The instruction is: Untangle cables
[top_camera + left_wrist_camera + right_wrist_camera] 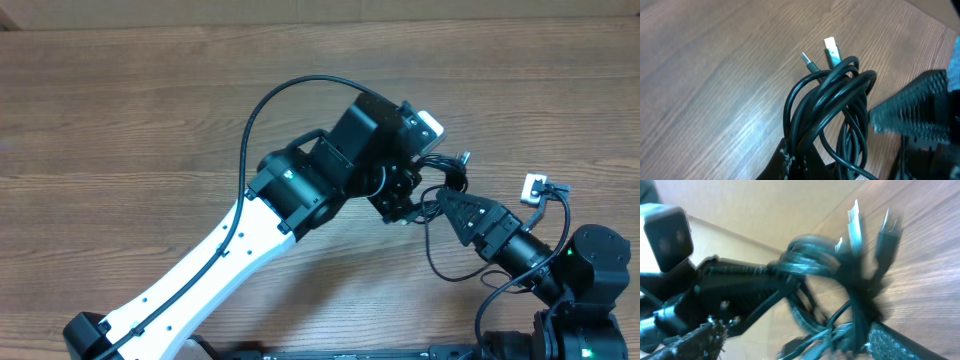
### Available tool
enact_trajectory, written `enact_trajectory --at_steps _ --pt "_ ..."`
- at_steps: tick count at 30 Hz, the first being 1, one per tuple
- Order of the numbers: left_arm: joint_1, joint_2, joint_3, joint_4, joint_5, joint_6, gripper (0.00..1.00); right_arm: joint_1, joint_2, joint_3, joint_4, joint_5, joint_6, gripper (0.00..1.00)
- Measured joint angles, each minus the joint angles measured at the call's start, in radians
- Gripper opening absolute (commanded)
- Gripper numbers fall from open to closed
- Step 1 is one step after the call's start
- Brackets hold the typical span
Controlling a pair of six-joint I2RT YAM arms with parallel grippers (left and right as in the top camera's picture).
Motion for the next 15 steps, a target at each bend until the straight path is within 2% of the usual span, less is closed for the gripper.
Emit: enact_trajectory --at_steps 4,11,15 --pt "0.061 0.000 0.000 -0.033 0.098 0.000 0.04 0.000 0.000 0.000 -0.003 0.061 -0.005 1.00" --pt "0.239 0.000 0.000 -0.071 0.362 0.001 0.04 0.000 0.000 0.000 -0.002 0.162 -0.005 1.00" --pt "0.285 0.000 0.000 -0.071 0.469 0.001 0.04 0.000 0.000 0.000 -0.003 0.180 -0.009 1.00"
